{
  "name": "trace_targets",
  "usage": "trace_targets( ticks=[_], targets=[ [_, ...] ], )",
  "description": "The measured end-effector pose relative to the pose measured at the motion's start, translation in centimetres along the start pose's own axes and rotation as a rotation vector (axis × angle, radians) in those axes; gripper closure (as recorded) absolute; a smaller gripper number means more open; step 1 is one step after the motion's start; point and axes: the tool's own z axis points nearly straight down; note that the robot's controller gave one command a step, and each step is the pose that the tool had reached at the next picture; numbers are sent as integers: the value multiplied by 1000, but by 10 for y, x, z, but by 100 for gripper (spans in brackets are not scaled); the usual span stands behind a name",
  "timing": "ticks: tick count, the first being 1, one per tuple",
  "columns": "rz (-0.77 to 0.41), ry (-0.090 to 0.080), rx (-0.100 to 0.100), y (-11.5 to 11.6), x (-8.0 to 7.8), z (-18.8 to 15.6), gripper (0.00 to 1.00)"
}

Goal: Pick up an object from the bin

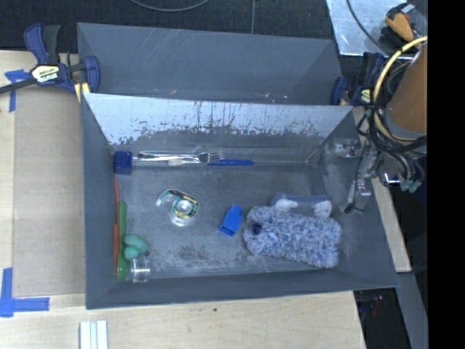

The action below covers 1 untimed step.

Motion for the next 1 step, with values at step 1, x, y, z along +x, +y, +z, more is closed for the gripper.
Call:
trace_targets(
  ticks=[1],
  targets=[
    [-4, -8, 1, 1, -2, -5, 0]
  ],
)
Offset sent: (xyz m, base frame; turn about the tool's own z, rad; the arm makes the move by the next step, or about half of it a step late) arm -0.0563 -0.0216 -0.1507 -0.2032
